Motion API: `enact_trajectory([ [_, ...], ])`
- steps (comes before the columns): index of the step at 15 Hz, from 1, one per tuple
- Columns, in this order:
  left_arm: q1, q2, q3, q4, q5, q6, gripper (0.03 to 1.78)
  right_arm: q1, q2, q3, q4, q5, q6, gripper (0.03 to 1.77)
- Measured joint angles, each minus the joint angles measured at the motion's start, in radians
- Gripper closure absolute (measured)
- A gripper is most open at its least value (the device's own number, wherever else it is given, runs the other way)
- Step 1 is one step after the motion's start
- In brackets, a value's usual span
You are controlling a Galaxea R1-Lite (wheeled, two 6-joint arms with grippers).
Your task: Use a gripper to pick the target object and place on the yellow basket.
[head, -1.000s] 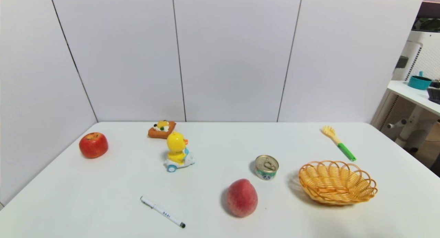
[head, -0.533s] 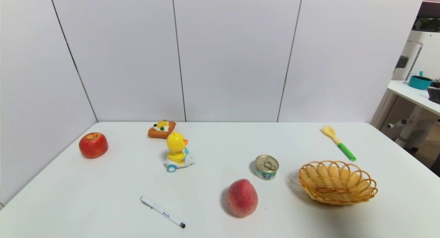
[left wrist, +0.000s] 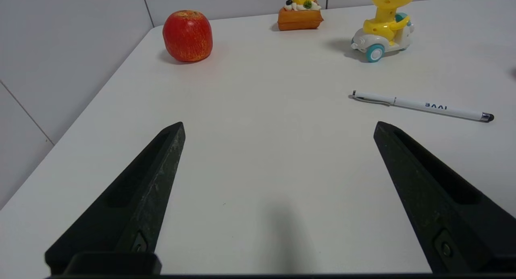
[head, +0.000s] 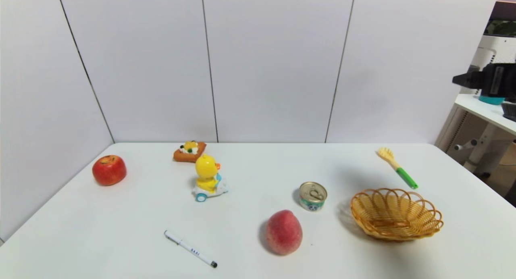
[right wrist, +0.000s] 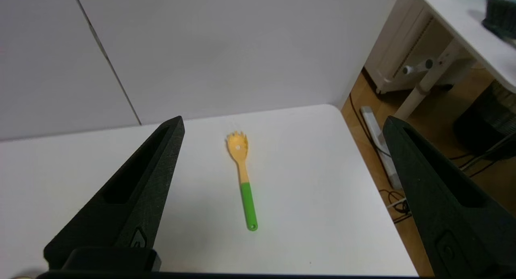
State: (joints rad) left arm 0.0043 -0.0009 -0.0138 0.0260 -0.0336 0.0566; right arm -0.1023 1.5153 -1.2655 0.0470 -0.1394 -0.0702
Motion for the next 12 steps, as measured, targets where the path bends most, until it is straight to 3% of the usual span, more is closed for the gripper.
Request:
enact_trajectory([
  [4, 0.0, 0.0, 0.0, 0.0, 0.0, 0.0, 0.12, -0.003, 0.151, -0.023, 0.04, 0.031, -0.061, 0.1],
  [12, 0.0, 0.0, 0.0, 0.0, 0.0, 0.0, 0.12, -0.003, 0.417, -0.123, 0.045, 0.023, -0.051, 0.1],
])
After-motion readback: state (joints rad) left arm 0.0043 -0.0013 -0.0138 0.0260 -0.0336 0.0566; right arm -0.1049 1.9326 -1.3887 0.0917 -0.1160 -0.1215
